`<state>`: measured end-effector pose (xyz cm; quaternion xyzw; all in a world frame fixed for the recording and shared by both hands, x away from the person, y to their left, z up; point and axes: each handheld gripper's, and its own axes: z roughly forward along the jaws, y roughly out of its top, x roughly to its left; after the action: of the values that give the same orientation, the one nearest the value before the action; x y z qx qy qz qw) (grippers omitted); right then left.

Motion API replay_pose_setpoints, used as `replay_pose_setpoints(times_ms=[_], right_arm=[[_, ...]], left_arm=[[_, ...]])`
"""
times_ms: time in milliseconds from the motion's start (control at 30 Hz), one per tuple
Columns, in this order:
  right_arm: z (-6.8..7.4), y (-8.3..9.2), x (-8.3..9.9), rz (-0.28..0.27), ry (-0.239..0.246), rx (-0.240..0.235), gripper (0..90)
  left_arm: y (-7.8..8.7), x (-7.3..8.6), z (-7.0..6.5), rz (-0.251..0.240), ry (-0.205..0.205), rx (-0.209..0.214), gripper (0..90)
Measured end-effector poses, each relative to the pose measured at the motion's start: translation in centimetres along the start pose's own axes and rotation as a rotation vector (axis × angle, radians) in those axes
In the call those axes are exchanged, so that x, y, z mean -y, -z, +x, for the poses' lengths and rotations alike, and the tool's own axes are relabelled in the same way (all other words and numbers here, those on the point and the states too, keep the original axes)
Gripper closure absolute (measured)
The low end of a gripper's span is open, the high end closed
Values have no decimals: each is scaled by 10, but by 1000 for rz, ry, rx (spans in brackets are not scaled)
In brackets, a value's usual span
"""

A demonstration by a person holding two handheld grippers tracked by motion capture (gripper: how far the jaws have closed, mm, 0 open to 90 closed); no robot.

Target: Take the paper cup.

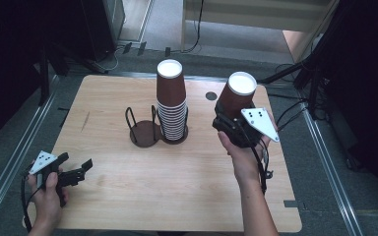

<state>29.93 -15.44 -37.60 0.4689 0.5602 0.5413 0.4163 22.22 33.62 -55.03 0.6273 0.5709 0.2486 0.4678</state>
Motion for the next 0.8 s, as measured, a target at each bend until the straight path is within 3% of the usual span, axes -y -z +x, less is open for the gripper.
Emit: replay_pose_setpoints(times_ms=[600,800], right_arm=[[-11,17,36,45,2,25,138],[-12,23,49,49,4,12,137]], left_arm=[[4,-2,-9,0,-51,-12,4],[7,-13,-33,-4,-103,28,4]])
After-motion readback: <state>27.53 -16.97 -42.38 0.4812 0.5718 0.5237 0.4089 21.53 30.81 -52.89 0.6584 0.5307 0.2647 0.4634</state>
